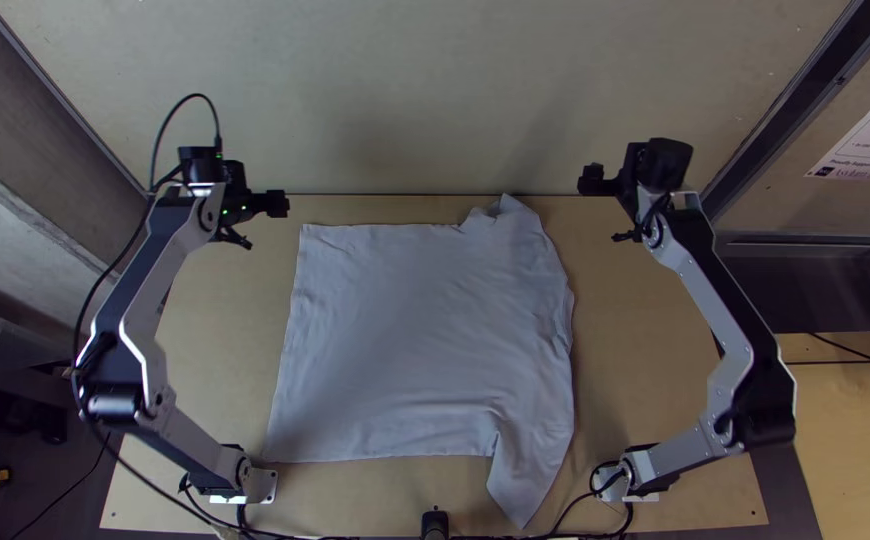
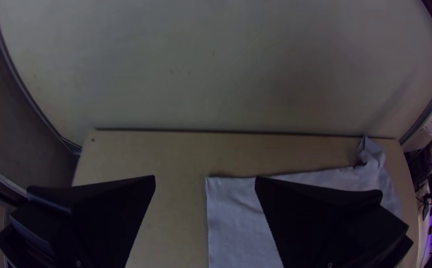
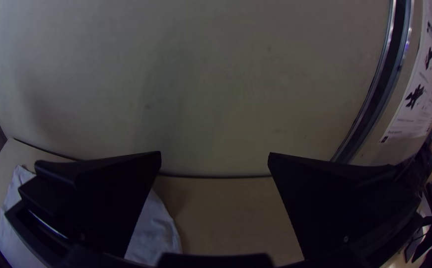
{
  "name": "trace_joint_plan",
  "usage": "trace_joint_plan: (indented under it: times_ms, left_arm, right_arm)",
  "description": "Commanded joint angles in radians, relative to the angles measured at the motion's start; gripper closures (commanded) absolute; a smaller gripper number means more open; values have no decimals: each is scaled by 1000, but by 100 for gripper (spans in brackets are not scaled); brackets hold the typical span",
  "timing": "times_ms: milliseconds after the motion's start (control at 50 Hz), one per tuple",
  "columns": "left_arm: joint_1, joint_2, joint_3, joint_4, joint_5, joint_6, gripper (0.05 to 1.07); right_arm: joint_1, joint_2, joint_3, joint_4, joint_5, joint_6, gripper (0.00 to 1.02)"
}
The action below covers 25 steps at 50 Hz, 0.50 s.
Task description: Fold the t-shirt
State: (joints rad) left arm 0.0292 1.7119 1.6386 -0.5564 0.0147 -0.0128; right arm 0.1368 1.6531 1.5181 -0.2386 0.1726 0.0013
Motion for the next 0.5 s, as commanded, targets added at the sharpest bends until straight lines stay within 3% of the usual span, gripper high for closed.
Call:
trace_joint_plan:
  times_ms: [0,140,260,360,480]
  left_arm:
    - [-6,106,84,-45,4,-32,11]
    - [-14,221,148,-46,-27,-33,11]
    - [-26,319,219,-63,-45,-24,23]
    - [-34,396,280,-66,-56,-23,23]
    - [-43,482,368,-88,-79,-21,23]
  right_arm:
    - [4,80,77,-39,10,42,4]
    - [4,146,119,-65,10,85,4]
    - [3,197,152,-100,10,160,4]
    - [-5,252,191,-160,4,229,4]
    - [-3,309,232,-215,-1,252,4]
